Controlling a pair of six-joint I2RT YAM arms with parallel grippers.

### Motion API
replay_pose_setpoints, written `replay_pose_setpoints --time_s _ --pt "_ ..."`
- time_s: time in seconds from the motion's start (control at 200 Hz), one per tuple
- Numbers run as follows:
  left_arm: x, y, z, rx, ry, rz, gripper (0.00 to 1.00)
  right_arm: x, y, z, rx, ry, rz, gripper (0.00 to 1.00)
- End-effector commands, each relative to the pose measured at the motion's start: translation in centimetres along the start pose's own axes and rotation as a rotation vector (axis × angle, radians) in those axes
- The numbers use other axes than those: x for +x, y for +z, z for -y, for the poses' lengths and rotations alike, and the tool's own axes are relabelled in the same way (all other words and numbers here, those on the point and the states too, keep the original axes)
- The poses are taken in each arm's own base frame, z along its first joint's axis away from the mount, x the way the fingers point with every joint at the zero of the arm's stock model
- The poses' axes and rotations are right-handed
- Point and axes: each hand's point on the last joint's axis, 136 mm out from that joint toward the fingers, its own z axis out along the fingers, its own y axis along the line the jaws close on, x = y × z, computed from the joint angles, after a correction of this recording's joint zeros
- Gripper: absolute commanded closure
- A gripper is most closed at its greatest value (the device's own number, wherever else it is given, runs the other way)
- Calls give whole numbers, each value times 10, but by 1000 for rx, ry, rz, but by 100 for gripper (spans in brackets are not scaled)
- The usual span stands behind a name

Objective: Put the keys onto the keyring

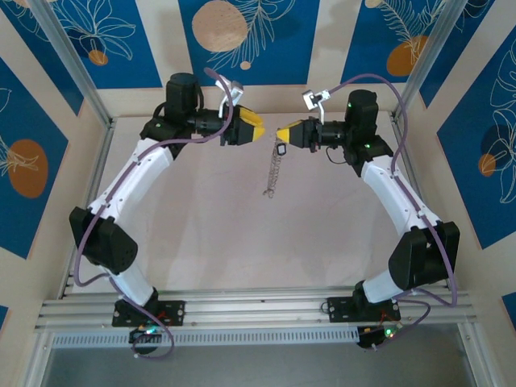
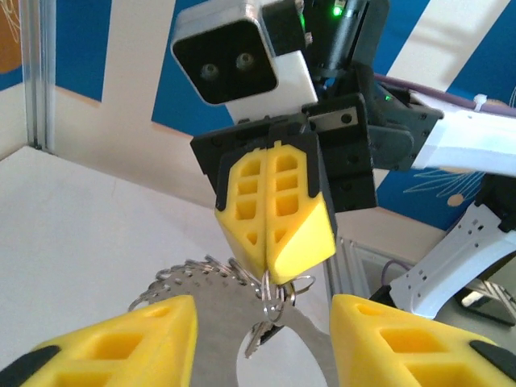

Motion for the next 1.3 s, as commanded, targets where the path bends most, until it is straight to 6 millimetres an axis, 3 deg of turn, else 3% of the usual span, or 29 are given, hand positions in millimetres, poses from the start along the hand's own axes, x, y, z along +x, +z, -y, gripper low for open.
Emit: replay_pose_setpoints --time_s 0.0,0.875,1.295 --pt "2 -3 8 50 -9 -26 61 -4 3 -11 -41 -36 -19 100" --pt "10 16 3 90 -28 -47 61 -2 13 -10 -61 -37 -35 100" --pt "11 23 8 127 -32 -54 75 -2 15 -8 -54 -34 -35 100"
